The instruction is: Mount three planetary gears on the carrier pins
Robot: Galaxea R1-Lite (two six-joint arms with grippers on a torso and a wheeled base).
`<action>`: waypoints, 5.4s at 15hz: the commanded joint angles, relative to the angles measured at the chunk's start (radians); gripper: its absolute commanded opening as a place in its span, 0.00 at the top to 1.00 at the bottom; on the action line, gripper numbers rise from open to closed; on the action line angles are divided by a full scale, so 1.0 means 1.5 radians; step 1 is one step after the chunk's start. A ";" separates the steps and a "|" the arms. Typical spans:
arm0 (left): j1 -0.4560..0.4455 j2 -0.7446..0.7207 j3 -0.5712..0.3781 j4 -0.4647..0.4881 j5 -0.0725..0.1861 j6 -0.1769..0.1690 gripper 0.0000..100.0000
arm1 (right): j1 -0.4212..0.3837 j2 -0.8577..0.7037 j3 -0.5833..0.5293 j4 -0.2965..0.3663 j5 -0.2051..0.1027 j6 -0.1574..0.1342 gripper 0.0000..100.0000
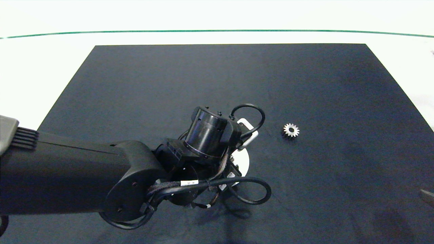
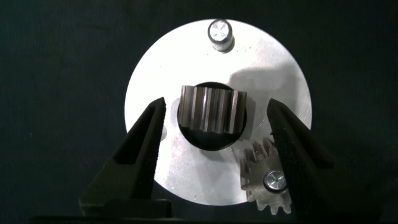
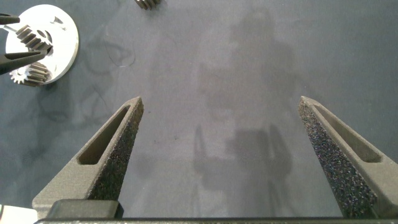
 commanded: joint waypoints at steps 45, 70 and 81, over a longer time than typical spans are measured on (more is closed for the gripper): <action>-0.029 0.012 -0.008 -0.001 0.003 -0.013 0.00 | -0.001 0.001 0.001 0.001 0.002 0.004 0.00; -0.034 0.032 -0.128 0.190 0.003 -0.014 0.00 | -0.001 0.000 0.004 0.001 0.002 0.009 0.00; -0.030 0.052 -0.153 0.214 0.003 -0.003 0.00 | 0.000 0.000 0.007 0.001 0.002 0.015 0.00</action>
